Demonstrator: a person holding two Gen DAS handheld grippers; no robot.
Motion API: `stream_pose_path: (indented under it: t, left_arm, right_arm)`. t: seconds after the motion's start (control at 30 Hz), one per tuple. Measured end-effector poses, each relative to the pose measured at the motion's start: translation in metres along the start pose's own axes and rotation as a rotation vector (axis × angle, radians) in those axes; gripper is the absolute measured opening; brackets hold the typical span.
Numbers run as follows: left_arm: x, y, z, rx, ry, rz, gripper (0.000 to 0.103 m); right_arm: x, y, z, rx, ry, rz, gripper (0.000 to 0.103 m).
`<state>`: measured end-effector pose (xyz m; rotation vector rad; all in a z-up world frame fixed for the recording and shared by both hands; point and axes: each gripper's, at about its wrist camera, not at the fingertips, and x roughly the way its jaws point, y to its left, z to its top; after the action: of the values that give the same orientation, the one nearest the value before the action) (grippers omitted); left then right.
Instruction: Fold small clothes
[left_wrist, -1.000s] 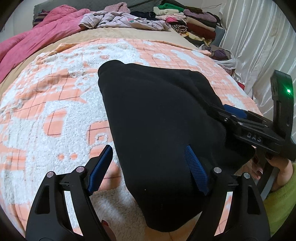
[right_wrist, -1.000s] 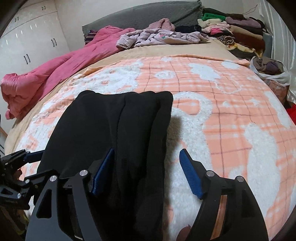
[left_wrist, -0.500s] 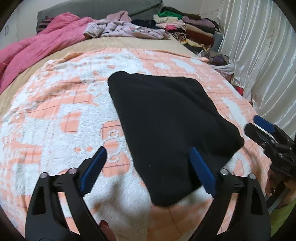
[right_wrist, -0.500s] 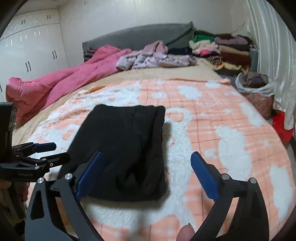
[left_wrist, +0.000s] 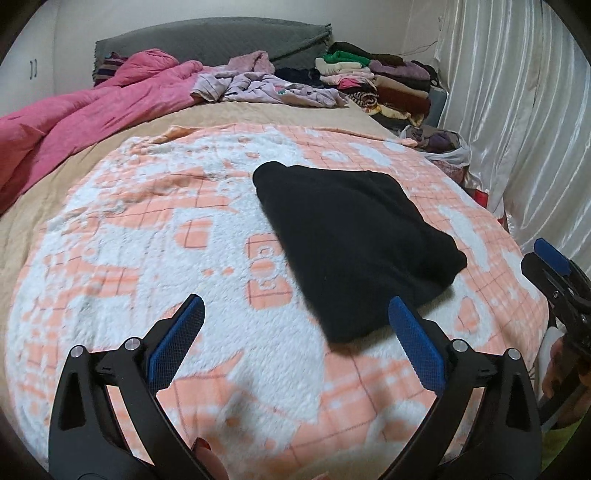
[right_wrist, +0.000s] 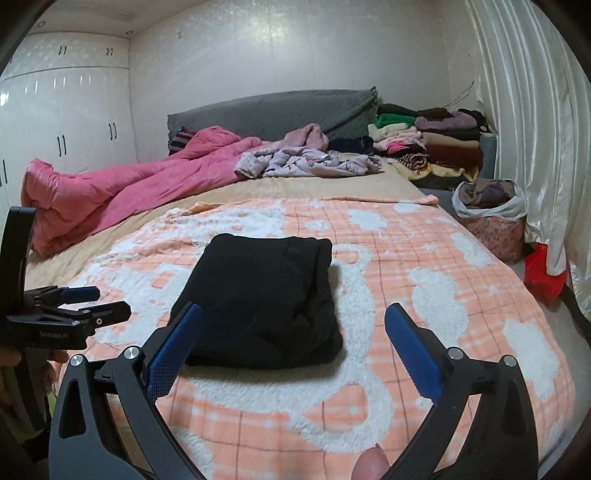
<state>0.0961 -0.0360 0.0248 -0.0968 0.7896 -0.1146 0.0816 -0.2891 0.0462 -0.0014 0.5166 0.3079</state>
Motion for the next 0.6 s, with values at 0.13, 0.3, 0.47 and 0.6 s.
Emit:
stream_pose_path:
  t: [0.13,0.3,0.47,0.6]
  left_arm:
    - [-0.01,0.003,-0.011,0.005,0.001,0.013,0.093]
    - [-0.017,0.008,-0.025,0.001,0.007,0.021,0.093]
    - [-0.017,0.014,-0.043,-0.004,0.036,0.024,0.093]
    - [-0.012,0.016,-0.055,-0.014,0.062,0.03,0.093]
  right_arm:
    - [-0.01,0.009,-0.008,0.007,-0.01,-0.005,0.099]
    - [-0.019,0.02,-0.024,-0.004,-0.008,-0.035,0.099]
    - [-0.017,0.024,-0.044,0.026,0.048,-0.045,0.099]
    - [-0.008,0.029,-0.06,0.023,0.115,-0.067,0.099]
